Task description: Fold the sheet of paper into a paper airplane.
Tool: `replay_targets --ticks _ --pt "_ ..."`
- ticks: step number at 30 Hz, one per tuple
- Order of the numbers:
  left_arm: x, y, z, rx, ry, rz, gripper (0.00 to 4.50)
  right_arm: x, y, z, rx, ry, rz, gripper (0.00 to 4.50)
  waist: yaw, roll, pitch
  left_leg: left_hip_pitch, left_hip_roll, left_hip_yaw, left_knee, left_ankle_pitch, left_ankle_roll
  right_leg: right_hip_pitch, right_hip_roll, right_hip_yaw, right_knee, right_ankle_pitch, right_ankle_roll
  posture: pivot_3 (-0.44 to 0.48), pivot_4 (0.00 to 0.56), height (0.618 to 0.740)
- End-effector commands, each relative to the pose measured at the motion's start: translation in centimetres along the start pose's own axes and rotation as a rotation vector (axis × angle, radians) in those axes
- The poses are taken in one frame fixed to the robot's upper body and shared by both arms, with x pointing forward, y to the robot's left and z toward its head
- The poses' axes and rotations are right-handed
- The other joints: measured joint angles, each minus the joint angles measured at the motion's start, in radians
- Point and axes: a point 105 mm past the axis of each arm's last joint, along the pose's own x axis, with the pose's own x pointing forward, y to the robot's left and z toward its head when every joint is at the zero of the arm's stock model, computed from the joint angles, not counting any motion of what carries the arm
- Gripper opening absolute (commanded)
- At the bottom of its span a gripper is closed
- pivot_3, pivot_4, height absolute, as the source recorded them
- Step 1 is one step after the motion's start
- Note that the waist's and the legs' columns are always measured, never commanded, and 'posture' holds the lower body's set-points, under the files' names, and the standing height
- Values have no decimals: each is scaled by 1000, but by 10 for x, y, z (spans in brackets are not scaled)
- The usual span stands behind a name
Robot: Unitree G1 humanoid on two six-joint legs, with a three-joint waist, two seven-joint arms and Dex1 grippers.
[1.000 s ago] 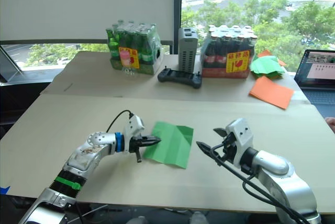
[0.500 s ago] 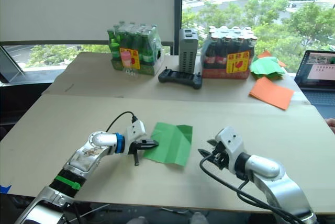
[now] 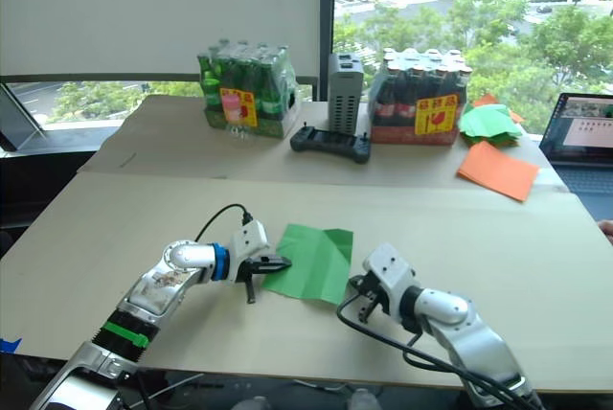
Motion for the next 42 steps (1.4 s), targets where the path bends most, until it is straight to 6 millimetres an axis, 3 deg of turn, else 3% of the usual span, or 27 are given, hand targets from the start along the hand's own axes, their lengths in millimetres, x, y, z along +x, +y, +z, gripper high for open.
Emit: replay_targets --ticks 1,4,8,14,21,25,28,31,35,42 --pt "4 -9 -20 -37 72 -21 0 3 -9 32 -15 -127 -35 56 1 0 0 0 0 0 0 0 0 0 0 0 0 0 0 0 150 740" --pt "4 -8 -19 -39 71 -15 0 5 -11 48 11 -196 -33 56 2 0 0 0 0 0 0 0 0 0 0 0 0 0 0 0 150 740" --pt "3 -7 -19 -41 69 -8 0 20 9 62 37 -235 57 56 2 0 0 0 0 0 0 0 0 -1 0 0 0 0 0 0 150 740" --pt "-3 -1 -18 -65 61 37 0 52 29 51 60 -196 115 56 0 0 0 0 0 -1 0 0 0 0 0 0 1 0 0 0 150 740" --pt "-45 15 -14 -86 61 144 0 69 28 27 68 -84 113 56 -26 0 0 0 1 -1 -1 0 0 -3 1 0 3 0 -1 0 150 740" --pt "-68 29 4 -72 19 201 0 70 27 24 71 -71 118 56 -27 0 0 1 3 -1 -1 0 0 -3 3 0 3 1 -2 0 150 740" --pt "-70 32 24 -68 -43 194 0 69 27 23 68 -69 123 56 -23 0 0 1 3 -1 -1 0 0 -2 3 -1 3 1 -2 0 150 740" --pt "-63 22 44 -99 -144 120 0 69 28 24 66 -69 127 56 -23 0 0 1 3 -1 -1 0 0 -2 3 0 2 1 -2 0 150 740" --pt "-33 1 22 -176 -121 44 0 69 28 26 60 -72 129 56 -26 0 0 1 3 -1 -1 0 0 -3 3 0 2 1 -2 0 150 740" --pt "-20 -1 -15 -170 19 51 0 64 19 39 50 -110 107 56 -25 0 0 1 3 -1 -1 0 0 -3 3 0 3 1 -2 0 150 740"
